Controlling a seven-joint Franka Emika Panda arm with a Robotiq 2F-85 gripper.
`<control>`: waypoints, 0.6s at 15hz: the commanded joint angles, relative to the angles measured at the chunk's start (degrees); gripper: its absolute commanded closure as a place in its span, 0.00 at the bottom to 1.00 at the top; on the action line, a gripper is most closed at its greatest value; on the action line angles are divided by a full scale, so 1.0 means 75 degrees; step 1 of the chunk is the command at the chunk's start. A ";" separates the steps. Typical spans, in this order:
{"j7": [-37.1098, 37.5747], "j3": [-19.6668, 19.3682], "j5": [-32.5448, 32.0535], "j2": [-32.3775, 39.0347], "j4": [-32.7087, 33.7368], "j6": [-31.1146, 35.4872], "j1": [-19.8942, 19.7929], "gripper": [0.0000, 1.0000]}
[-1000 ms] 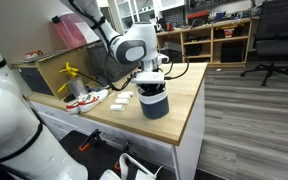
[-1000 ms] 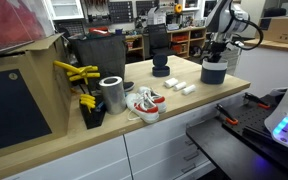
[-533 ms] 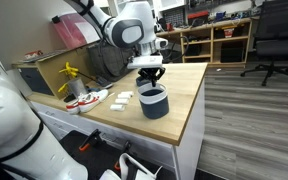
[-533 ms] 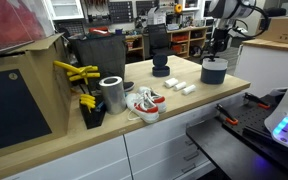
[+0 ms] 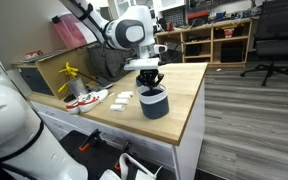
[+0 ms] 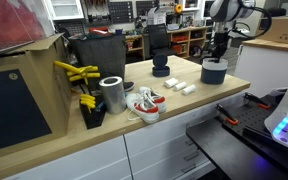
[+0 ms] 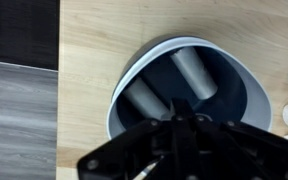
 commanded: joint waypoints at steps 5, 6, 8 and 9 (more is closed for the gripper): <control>0.0473 -0.0090 -0.0162 0.0492 -0.0242 0.0974 0.0186 1.00; 0.0485 -0.0082 -0.0171 0.0522 -0.0346 0.1146 0.0183 1.00; 0.0541 -0.0061 -0.0122 0.0583 -0.0567 0.1508 0.0179 1.00; 0.0593 -0.0048 -0.0095 0.0598 -0.0679 0.1673 0.0183 1.00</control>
